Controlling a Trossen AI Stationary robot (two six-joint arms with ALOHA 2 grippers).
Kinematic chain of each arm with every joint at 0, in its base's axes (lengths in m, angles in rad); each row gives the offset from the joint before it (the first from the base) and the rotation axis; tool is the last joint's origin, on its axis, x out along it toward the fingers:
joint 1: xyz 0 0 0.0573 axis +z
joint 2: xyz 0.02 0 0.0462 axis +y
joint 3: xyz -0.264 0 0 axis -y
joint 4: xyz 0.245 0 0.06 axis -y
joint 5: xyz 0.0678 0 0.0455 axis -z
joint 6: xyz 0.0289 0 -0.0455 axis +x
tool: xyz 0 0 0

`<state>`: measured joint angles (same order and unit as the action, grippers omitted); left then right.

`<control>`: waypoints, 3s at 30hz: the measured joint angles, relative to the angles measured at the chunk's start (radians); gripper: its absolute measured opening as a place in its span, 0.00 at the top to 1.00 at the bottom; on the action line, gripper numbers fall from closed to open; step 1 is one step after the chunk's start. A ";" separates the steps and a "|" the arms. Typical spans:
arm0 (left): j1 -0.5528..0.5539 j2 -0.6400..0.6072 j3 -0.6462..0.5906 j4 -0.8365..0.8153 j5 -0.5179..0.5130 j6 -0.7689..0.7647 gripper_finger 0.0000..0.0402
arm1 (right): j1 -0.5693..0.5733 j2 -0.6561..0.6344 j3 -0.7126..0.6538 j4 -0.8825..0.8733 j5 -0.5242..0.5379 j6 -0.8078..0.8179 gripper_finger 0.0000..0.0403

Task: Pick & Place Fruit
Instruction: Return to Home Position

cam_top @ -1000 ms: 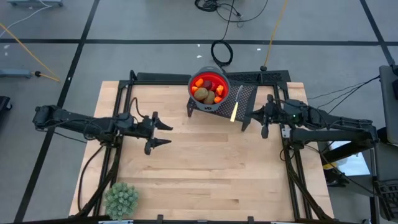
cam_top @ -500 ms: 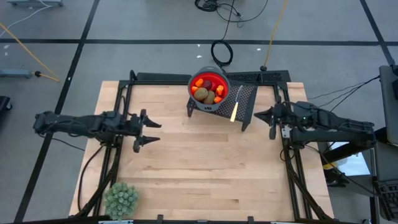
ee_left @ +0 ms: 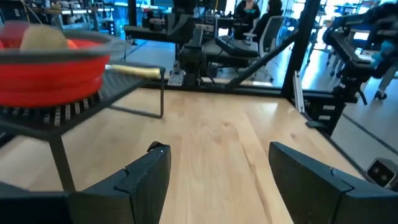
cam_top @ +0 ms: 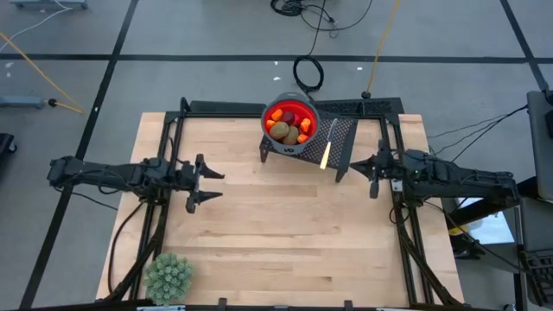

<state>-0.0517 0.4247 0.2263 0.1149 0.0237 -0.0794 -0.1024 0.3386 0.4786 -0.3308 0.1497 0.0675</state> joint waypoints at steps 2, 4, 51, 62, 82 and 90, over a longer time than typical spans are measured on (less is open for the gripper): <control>0.000 -0.020 -0.035 0.015 0.000 -0.012 0.33 | 0.000 -0.020 -0.003 -0.030 0.009 0.003 1.00; 0.000 -0.048 -0.056 0.024 0.000 -0.028 0.33 | 0.000 -0.045 -0.003 -0.041 0.009 0.001 1.00; 0.000 -0.185 -0.212 0.140 0.000 0.049 0.33 | 0.000 -0.325 -0.336 0.042 -0.122 0.090 1.00; 0.000 -0.185 -0.211 0.140 -0.009 0.077 0.33 | 0.000 -0.325 -0.338 0.035 -0.121 0.089 1.00; 0.000 -0.185 -0.210 0.140 -0.008 0.071 0.33 | 0.000 -0.325 -0.341 0.182 -0.122 0.104 1.00; 0.000 -0.185 -0.210 0.140 -0.008 0.071 0.33 | 0.000 -0.324 -0.346 0.273 -0.122 0.104 1.00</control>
<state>-0.0517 0.2401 0.0162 0.2546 0.0154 -0.0082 -0.1024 0.0143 0.1327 -0.0583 0.0280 0.1711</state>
